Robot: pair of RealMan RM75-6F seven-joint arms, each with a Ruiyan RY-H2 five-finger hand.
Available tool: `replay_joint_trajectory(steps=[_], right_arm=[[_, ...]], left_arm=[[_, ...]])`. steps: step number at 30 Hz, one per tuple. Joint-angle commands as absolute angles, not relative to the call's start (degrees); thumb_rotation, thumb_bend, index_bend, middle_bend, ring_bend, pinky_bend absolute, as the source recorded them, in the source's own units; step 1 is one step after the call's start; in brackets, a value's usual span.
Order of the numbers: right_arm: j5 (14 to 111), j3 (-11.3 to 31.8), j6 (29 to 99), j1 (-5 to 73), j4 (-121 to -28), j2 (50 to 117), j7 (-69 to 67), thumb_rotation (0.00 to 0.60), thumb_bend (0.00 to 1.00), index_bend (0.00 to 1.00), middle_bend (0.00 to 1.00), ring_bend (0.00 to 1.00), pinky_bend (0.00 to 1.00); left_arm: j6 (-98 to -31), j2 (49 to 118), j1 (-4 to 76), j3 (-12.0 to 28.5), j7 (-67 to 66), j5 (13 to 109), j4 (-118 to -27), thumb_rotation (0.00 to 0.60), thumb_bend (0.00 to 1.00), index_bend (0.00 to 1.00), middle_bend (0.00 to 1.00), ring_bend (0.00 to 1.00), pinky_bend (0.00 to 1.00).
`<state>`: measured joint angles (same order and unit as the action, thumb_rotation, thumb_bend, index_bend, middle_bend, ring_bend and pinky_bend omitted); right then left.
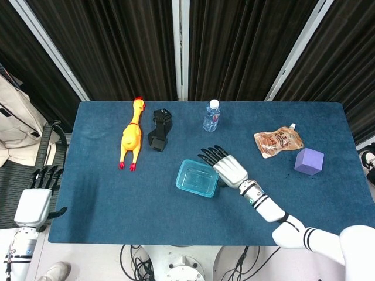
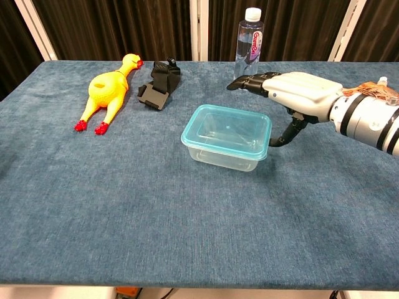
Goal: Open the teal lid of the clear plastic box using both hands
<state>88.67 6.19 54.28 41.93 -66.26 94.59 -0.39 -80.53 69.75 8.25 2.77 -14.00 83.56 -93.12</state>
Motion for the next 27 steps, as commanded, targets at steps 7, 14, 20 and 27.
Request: replay_joint_trajectory(steps=[7,14,20,27], right_arm=[[88.4,4.2,60.0,37.4,-76.8,86.6,1.6,0.600,0.13,0.00,0.00,0.00,0.00],[91.0,2.6,71.4,30.5,-89.3,75.9,5.3,0.600,0.13,0.00,0.00,0.00,0.00],[91.4,1.7,76.8,26.0,-94.3,70.6,6.3,0.600,0.13,0.00,0.00,0.00,0.00],[91.3,1.3,77.6,24.2,-93.2,70.1,3.9,0.600,0.14,0.00,0.00,0.00,0.00]], left_arm=[[-69.2,69.2,19.6,4.6,-14.3,90.6,-95.8,0.600,0.00,0.10,0.03,0.00,0.00],[-54.0,73.5,33.4,8.3,-12.1,91.4,-95.7,0.600,0.00,0.10,0.03,0.00,0.00],[-40.0,78.2,44.2,12.5,-14.6,82.5,-93.9,0.600,0.00,0.08,0.02,0.00,0.00],[-33.0,83.7,53.4,15.1,-22.3,69.6,-90.5,0.600,0.00,0.05,0.00,0.00,0.00]])
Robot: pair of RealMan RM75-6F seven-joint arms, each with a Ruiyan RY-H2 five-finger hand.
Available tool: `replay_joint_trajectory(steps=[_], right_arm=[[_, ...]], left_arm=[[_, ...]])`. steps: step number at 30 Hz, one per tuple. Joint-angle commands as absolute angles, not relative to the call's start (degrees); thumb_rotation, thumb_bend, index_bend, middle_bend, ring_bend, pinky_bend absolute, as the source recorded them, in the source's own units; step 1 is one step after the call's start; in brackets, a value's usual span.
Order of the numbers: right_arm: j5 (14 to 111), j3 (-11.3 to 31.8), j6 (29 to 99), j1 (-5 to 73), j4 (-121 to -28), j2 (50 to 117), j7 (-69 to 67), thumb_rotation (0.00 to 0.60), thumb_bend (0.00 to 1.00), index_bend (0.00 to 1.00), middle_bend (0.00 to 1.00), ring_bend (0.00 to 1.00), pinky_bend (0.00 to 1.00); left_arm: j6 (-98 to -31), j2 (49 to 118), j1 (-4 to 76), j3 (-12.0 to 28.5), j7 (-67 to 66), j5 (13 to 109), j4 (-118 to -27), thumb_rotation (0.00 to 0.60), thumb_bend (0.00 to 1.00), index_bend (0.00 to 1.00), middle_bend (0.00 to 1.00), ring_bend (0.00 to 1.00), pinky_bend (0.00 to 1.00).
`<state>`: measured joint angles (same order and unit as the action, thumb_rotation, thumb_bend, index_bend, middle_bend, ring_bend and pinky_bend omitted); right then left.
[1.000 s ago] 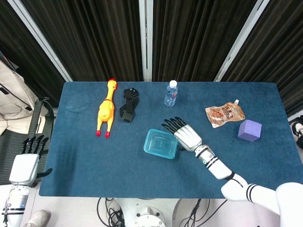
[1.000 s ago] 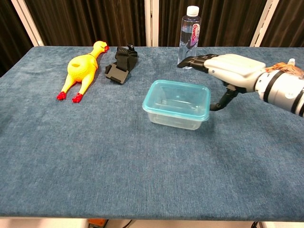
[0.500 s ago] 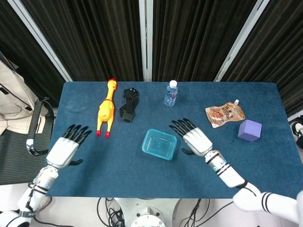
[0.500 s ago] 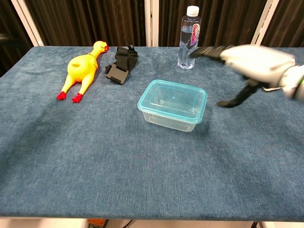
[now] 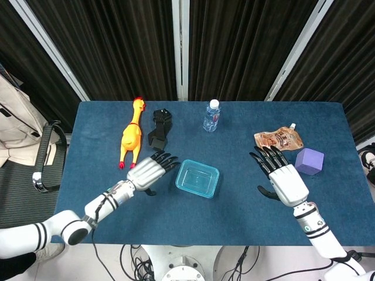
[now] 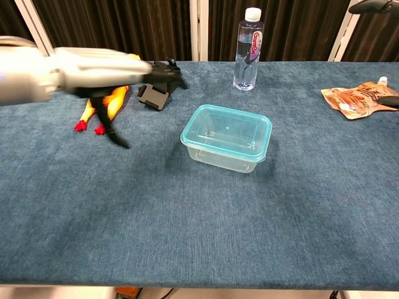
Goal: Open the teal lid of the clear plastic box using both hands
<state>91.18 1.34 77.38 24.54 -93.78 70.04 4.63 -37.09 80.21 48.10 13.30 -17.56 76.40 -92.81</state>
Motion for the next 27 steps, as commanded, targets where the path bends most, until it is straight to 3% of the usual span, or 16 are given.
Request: replay_joint_trajectory(steps=[1,5,14,27], right_arm=[[91.5,1.2,77.7,24.1,-92.9,70.2,3.5,0.600,0.14,0.00,0.00,0.00,0.00],[92.7,1.2,78.7,23.5,-91.1,70.7,1.1,0.600,0.14,0.00,0.00,0.00,0.00],[93.6,1.1,79.9,22.3,-87.9,71.3,-3.0,0.600,0.14,0.00,0.00,0.00,0.00],[93.9,0.7,80.0,20.9,-85.7,71.9,-5.5,0.600,0.14,0.00,0.00,0.00,0.00]], left_arm=[[-32.4,84.3,54.5,15.0,-23.4,67.5,-89.9,0.600,0.00,0.05,0.00,0.00,0.00],[-31.8,86.3,59.1,13.8,-28.4,56.5,-88.6,0.600,0.00,0.03,0.00,0.00,0.00],[-38.3,89.3,67.8,11.1,-34.7,37.4,-89.9,0.600,0.00,0.02,0.00,0.00,0.00],[-40.7,91.6,75.5,8.0,-37.2,25.5,-88.3,0.600,0.00,0.02,0.00,0.00,0.00]])
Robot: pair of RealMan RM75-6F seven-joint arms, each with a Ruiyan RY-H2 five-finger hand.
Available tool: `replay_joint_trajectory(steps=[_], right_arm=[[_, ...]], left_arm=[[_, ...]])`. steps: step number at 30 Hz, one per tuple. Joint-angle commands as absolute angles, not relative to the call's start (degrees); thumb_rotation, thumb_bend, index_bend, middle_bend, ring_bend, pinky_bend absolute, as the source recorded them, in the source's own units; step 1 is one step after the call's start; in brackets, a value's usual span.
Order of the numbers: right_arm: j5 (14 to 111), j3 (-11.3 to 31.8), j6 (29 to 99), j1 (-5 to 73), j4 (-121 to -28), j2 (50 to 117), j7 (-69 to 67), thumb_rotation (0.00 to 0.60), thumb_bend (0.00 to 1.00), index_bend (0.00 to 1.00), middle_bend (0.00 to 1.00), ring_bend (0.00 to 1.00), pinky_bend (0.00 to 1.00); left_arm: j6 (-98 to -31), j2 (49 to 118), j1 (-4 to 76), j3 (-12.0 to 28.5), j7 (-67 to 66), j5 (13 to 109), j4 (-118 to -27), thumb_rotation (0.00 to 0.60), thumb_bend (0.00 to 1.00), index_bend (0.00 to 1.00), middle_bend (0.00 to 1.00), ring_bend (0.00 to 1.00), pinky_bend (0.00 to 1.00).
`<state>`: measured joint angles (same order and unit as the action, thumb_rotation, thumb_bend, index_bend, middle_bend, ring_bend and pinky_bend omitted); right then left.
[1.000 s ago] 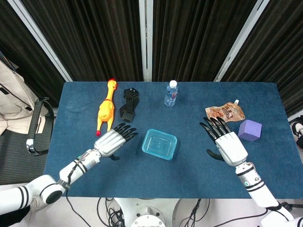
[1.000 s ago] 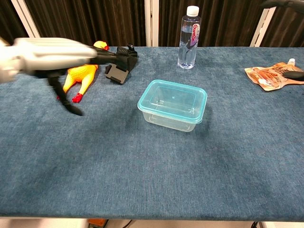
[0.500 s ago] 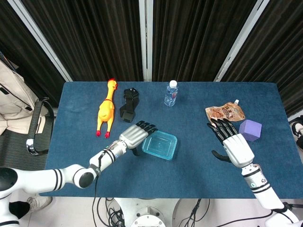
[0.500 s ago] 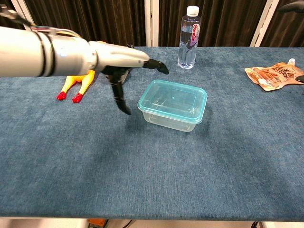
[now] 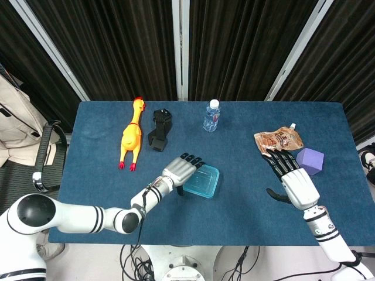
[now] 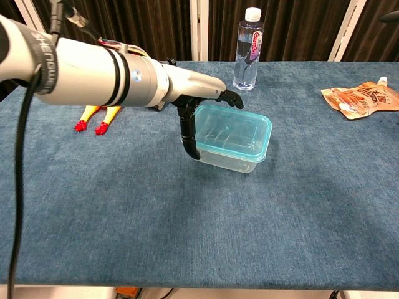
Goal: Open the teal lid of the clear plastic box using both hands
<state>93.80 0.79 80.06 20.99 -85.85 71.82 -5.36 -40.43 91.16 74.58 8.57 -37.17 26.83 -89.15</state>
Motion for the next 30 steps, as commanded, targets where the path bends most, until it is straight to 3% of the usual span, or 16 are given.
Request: replay_joint_trajectory(steps=[1,7,12,17,30], right_arm=[[94.0,0.7,80.0,20.9,-85.6,72.0,-5.6,0.600,0.14,0.00,0.00,0.00,0.00],[94.8,0.4,79.0,21.2,-84.6,73.1,-6.1,0.600,0.14,0.00,0.00,0.00,0.00],[95.9,0.7,77.9,22.5,-83.2,76.3,-7.0,0.600,0.15,0.00,0.00,0.00,0.00],[98.1,0.8,76.3,25.0,-78.8,83.6,-8.7,0.600,0.16,0.00,0.00,0.00,0.00],[100.7,1.3,81.1,27.0,-57.4,102.3,-12.9,0.600,0.11,0.00,0.00,0.00,0.00]], left_arm=[[-40.7,91.6,75.8,7.9,-37.0,25.0,-88.1,0.600,0.00,0.02,0.00,0.00,0.00],[-39.9,91.5,76.9,7.3,-35.4,22.8,-87.1,0.600,0.00,0.04,0.01,0.00,0.00],[-41.3,93.4,76.5,7.6,-33.0,24.2,-85.8,0.600,0.00,0.24,0.19,0.07,0.09],[-43.0,95.3,76.8,7.5,-32.7,24.5,-84.4,0.600,0.00,0.31,0.27,0.15,0.15],[-45.0,96.1,77.9,7.3,-34.2,21.1,-84.5,0.600,0.00,0.31,0.27,0.15,0.15]])
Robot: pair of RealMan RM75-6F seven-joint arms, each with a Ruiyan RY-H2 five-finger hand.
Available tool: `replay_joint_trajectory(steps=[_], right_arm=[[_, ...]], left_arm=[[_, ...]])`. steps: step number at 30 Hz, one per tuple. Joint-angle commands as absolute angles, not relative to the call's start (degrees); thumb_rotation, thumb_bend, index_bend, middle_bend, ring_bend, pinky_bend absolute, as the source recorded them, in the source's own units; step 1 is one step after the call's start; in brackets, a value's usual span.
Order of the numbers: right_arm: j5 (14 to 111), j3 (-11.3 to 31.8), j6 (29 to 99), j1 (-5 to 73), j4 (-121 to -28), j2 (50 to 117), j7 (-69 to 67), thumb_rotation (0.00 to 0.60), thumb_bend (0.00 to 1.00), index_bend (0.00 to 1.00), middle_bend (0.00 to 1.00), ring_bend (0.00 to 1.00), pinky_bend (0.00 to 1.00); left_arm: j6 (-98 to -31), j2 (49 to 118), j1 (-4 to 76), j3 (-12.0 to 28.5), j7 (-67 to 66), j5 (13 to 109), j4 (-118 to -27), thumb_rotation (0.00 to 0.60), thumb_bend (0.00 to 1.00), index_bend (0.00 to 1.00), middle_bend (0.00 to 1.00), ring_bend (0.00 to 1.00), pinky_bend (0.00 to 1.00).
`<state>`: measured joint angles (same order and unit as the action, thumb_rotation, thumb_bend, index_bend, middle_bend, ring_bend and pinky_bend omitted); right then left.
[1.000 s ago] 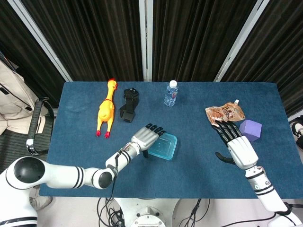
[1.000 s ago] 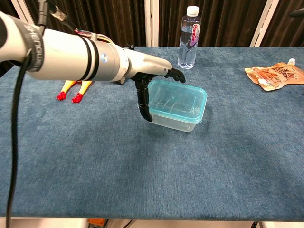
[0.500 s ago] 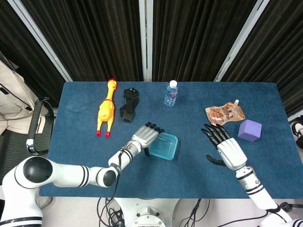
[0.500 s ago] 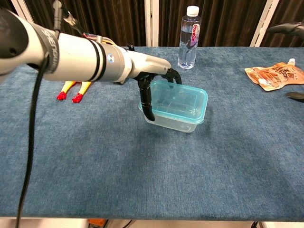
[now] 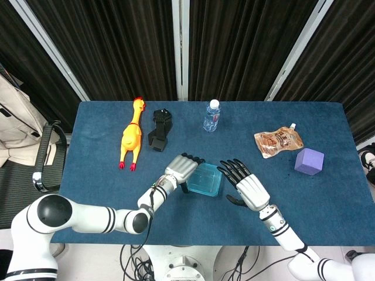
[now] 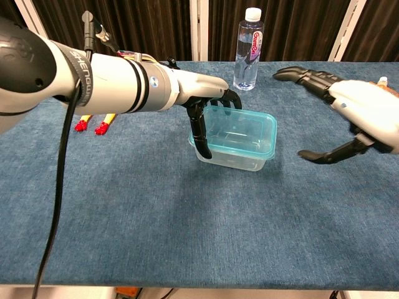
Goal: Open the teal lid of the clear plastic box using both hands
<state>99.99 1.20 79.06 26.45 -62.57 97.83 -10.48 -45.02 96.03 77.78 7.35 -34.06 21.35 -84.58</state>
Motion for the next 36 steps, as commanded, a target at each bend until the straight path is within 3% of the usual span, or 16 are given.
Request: replay_joint_trajectory(steps=[1,14,36], right_arm=[[100.7,1.3,81.4,27.1,-56.0,103.4,-13.5,0.600,0.09,0.00,0.00,0.00,0.00],[100.6,1.3,84.3,28.5,-46.6,110.7,-17.4,0.600,0.05,0.00,0.00,0.00,0.00],[99.5,1.3,85.3,29.7,-48.1,109.8,-16.3,0.600,0.12,0.00,0.00,0.00,0.00]], left_arm=[[-45.0,96.1,78.0,7.4,-34.2,20.9,-84.5,0.600,0.00,0.31,0.27,0.15,0.15],[-44.9,96.2,78.4,7.6,-34.5,19.9,-84.6,0.600,0.00,0.30,0.27,0.15,0.15],[-45.6,96.9,78.4,6.9,-35.2,20.4,-83.4,0.600,0.00,0.30,0.27,0.15,0.15]])
